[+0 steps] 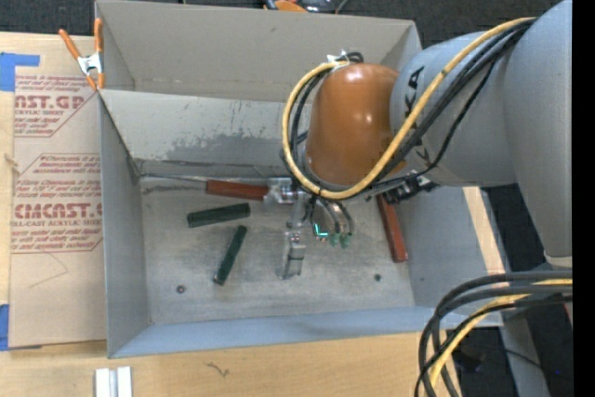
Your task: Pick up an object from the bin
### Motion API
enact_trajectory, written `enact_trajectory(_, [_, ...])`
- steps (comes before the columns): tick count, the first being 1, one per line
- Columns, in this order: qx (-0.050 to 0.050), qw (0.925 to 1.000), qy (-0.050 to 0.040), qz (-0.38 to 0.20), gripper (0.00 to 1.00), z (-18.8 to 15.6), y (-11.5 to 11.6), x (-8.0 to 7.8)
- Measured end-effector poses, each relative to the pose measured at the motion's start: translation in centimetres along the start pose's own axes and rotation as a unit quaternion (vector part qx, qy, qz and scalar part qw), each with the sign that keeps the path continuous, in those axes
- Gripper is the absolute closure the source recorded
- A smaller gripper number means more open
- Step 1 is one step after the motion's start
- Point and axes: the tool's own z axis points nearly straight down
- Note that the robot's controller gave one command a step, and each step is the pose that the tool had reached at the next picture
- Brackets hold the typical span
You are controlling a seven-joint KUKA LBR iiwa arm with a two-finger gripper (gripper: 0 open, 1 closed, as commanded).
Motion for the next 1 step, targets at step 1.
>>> enact_trajectory(1, [-0.001, 0.9994, -0.0046, -0.035, 0.0, 5.93, 4.25, -6.27])
